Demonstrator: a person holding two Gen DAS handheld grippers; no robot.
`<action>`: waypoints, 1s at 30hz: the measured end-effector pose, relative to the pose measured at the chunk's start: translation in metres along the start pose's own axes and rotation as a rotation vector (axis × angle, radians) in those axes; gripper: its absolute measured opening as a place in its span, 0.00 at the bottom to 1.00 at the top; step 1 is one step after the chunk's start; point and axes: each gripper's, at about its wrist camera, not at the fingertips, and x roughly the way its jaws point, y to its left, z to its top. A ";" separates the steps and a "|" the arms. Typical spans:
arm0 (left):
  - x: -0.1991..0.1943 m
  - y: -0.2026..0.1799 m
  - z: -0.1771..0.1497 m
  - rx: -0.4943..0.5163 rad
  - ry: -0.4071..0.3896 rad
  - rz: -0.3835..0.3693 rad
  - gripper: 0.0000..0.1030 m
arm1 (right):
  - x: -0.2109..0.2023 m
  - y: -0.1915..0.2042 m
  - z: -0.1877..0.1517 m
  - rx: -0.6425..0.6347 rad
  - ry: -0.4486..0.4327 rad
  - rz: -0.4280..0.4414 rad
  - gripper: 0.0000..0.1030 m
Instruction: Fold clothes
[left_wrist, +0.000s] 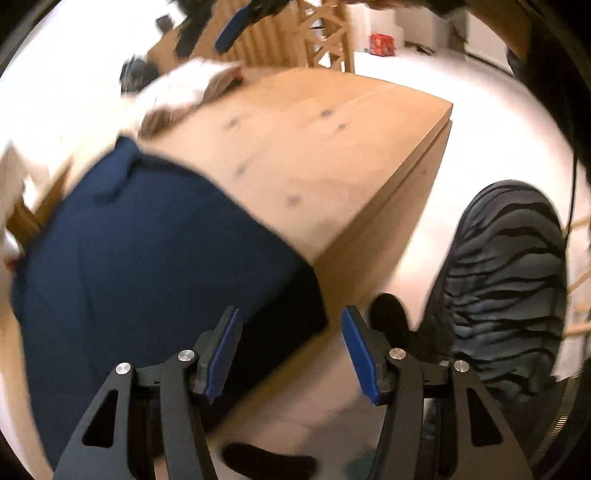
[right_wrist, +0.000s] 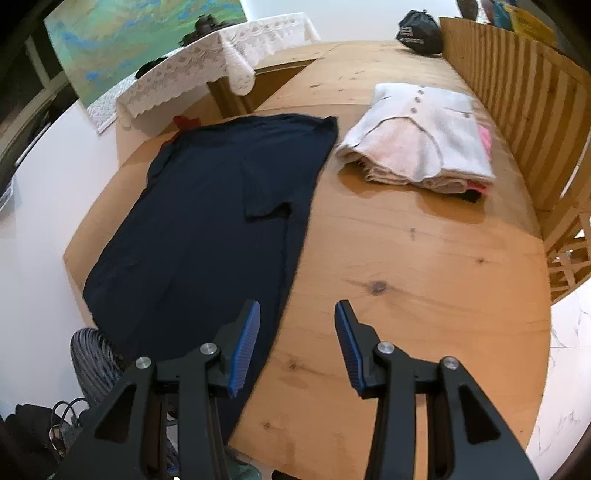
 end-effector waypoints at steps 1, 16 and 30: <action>0.003 -0.003 0.003 0.028 0.000 0.014 0.52 | -0.001 -0.001 0.001 0.001 -0.002 0.004 0.41; 0.022 0.006 0.000 0.132 0.012 0.023 0.23 | 0.008 -0.004 0.022 -0.020 -0.006 0.030 0.41; 0.015 0.023 -0.002 0.087 0.002 -0.091 0.05 | 0.020 -0.009 0.029 0.008 -0.009 0.056 0.41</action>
